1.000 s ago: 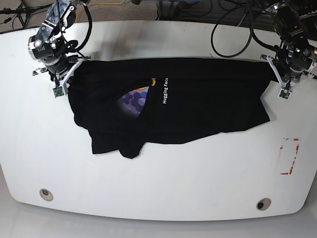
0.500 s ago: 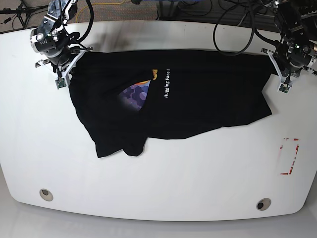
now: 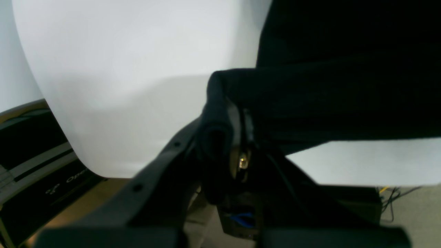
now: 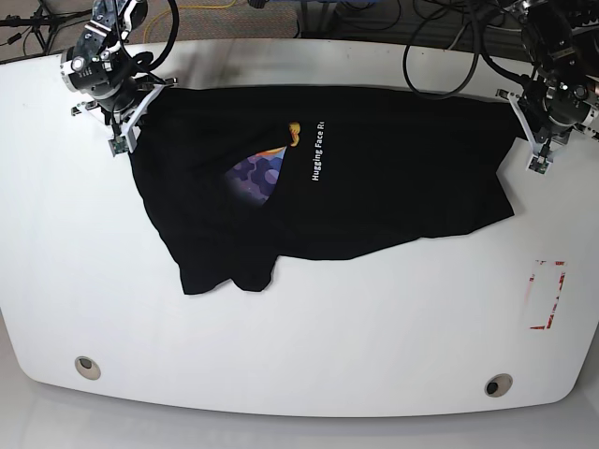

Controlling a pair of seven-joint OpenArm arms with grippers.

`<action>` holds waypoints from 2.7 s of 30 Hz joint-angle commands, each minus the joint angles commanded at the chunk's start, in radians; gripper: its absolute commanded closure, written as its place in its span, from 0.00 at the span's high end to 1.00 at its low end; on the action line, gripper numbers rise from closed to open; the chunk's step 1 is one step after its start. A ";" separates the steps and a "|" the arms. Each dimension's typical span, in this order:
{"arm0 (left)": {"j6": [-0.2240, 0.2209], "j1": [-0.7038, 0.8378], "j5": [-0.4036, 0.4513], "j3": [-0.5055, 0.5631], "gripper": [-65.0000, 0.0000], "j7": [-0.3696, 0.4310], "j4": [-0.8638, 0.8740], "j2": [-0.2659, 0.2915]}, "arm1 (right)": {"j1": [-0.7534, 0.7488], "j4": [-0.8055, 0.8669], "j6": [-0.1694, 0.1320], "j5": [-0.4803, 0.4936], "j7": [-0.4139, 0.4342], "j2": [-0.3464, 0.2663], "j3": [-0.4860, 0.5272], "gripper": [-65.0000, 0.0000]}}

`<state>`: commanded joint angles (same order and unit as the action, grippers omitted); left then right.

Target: Fold the T-shirt properly

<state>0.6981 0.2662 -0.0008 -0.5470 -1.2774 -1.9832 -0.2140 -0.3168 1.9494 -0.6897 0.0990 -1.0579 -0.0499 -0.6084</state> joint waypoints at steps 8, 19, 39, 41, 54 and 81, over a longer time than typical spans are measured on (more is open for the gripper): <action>0.000 0.043 0.000 -0.002 0.00 0.000 0.000 -0.006 | -0.017 -0.005 0.000 0.000 0.000 -0.023 0.002 0.00; 0.000 0.043 0.000 0.000 0.43 -0.005 0.002 -0.002 | -0.018 -0.005 0.000 0.000 0.000 -0.023 0.002 0.00; 0.000 0.003 -0.008 0.003 0.76 -0.025 0.000 -0.097 | -0.012 -0.005 0.000 0.000 0.000 -0.025 0.005 0.00; 0.000 0.002 -0.009 0.005 0.76 -0.038 -0.002 -0.106 | -0.012 -0.005 0.000 0.000 0.000 -0.025 0.006 0.00; 0.000 -0.015 -0.009 -0.014 0.70 -0.043 0.000 -0.100 | -0.012 -0.005 0.003 0.000 0.000 -0.025 0.006 0.00; 0.000 -0.089 -0.787 -0.192 0.66 -0.068 0.305 -0.089 | -0.014 -0.002 0.006 0.000 0.000 -0.021 0.006 0.00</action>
<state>0.6981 0.1772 -0.7879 -0.7388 -1.3449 -1.6778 -0.3030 -0.3307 1.9479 -0.6836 0.0990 -1.0579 -0.0713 -0.6022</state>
